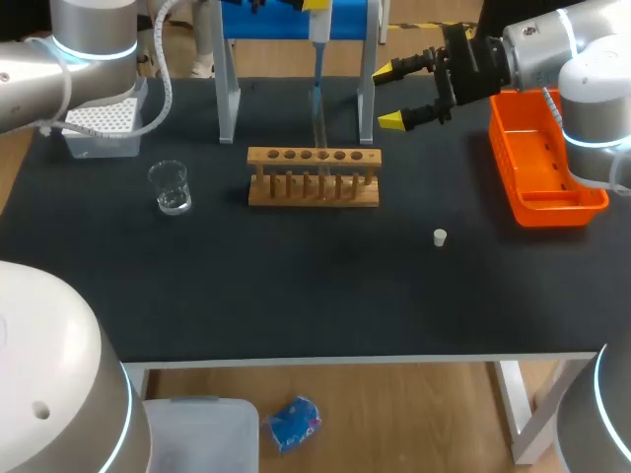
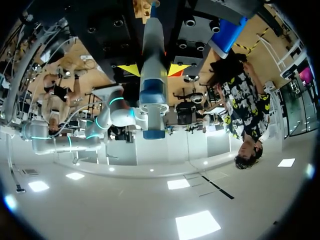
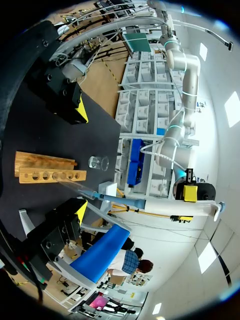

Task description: Invert the test tube, pick up the pipette, mount the tip to pipette, aspirate from beaker and dispense into the tube, eject the tip, return the pipette, and cap with the stopper.

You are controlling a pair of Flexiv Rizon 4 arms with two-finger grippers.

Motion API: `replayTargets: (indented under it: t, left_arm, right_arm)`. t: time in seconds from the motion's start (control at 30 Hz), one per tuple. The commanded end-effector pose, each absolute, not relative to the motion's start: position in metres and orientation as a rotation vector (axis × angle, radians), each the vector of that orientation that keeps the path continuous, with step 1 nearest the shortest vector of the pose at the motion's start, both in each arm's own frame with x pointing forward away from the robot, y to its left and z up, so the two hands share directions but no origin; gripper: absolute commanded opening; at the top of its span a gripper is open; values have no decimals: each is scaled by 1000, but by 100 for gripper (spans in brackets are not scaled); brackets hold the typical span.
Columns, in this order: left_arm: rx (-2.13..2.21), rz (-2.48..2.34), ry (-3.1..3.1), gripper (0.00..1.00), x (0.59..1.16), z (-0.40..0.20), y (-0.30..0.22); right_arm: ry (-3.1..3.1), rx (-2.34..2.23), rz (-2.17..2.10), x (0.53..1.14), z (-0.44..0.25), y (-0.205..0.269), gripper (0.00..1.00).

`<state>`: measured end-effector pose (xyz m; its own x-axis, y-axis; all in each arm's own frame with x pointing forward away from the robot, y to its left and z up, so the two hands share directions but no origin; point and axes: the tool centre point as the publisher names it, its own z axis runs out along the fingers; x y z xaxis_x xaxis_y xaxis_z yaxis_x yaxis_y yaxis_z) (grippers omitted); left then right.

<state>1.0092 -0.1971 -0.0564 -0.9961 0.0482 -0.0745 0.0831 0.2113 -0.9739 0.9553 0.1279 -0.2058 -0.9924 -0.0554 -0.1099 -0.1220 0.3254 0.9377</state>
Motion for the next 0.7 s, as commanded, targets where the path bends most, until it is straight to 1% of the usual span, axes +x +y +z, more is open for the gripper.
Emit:
replayTargets:
  t: [0.03,0.7]
  left_arm:
    - [137,-1957,2427,0,1010,-57,-199]
    - [122,-1941,2421,0,1011,-55,-193]
  right_arm:
    - [2510,-169,1783,955,-206,127,100]
    - [2510,-169,1783,955,-206,127,100]
